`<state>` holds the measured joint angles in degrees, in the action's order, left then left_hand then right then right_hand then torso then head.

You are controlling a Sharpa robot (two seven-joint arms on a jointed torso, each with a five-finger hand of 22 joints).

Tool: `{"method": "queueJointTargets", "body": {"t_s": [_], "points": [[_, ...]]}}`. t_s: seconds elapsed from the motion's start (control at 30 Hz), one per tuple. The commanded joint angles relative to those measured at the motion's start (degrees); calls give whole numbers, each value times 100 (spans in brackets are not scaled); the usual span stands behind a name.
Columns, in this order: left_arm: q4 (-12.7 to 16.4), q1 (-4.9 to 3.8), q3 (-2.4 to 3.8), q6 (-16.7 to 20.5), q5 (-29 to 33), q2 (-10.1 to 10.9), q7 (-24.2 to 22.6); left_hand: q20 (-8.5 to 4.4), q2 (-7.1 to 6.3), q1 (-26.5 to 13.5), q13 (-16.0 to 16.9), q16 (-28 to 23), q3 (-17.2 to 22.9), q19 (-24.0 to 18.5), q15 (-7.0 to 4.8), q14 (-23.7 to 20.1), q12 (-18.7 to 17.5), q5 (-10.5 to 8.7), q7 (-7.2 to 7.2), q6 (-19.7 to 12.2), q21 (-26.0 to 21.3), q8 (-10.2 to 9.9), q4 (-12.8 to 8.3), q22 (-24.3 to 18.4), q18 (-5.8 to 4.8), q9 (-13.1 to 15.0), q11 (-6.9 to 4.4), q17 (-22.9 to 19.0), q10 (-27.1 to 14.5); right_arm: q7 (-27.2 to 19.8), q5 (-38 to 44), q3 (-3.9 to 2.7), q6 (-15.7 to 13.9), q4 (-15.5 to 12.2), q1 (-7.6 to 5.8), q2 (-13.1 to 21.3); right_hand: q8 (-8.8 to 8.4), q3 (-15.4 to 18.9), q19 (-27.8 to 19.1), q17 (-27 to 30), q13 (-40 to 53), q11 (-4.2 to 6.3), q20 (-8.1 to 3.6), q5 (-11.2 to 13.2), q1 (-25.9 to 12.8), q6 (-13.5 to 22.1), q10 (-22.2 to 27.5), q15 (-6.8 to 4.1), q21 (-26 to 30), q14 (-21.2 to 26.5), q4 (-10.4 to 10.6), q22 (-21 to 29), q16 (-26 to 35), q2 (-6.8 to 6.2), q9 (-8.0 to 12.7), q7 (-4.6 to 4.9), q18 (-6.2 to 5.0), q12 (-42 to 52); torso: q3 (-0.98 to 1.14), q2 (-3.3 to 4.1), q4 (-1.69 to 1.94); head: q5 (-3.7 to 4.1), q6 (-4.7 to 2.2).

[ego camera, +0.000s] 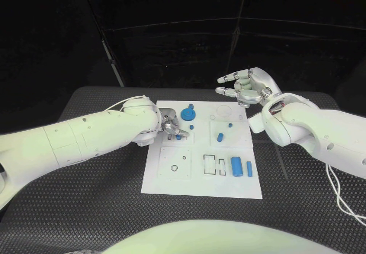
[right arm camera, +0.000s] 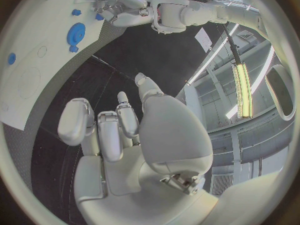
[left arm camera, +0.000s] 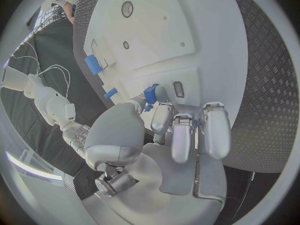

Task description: Assemble the parts on the task board

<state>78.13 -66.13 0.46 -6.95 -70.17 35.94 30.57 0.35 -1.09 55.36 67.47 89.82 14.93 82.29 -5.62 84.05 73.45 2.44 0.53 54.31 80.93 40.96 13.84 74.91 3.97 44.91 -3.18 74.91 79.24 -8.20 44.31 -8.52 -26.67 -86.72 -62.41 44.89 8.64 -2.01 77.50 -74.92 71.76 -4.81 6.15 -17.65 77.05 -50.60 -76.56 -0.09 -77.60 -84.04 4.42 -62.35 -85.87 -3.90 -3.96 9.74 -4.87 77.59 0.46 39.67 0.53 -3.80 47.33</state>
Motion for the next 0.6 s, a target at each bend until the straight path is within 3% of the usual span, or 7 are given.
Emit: {"method": "queueJointTargets", "body": {"t_s": [0.03, 0.6], "points": [[-6, 10, -8, -47, 15, -12, 7, 1, -12, -72, 11, 18, -53, 43, -47, 595, 36, 25, -16, 24, 32, -4, 2, 327, -95, 13, -10, 1509, 43, -36, 7, -4, 39, -8, -11, -1, 29, 27, -30, -518, -2, 15, 4, 32, -21, 3, 28, 25, 23, -378, -11, -2, 8, 55, -7, -8, -39, -9, 0, -1, 3, 1, 5], [-5, 10, -8, -67, 14, 10, 17, -12, -103, -179, 25, 18, -424, 76, -61, 595, 48, 25, -36, 63, 60, 23, 131, 383, -107, 77, -27, 1509, 59, -36, 7, -4, 54, 1, -10, -4, 38, 56, -32, -510, -7, 16, 3, 44, -62, 7, 29, 24, 30, -377, 7, 9, 13, 51, -5, -10, -41, -8, -3, -2, 5, 1, 12]]}}
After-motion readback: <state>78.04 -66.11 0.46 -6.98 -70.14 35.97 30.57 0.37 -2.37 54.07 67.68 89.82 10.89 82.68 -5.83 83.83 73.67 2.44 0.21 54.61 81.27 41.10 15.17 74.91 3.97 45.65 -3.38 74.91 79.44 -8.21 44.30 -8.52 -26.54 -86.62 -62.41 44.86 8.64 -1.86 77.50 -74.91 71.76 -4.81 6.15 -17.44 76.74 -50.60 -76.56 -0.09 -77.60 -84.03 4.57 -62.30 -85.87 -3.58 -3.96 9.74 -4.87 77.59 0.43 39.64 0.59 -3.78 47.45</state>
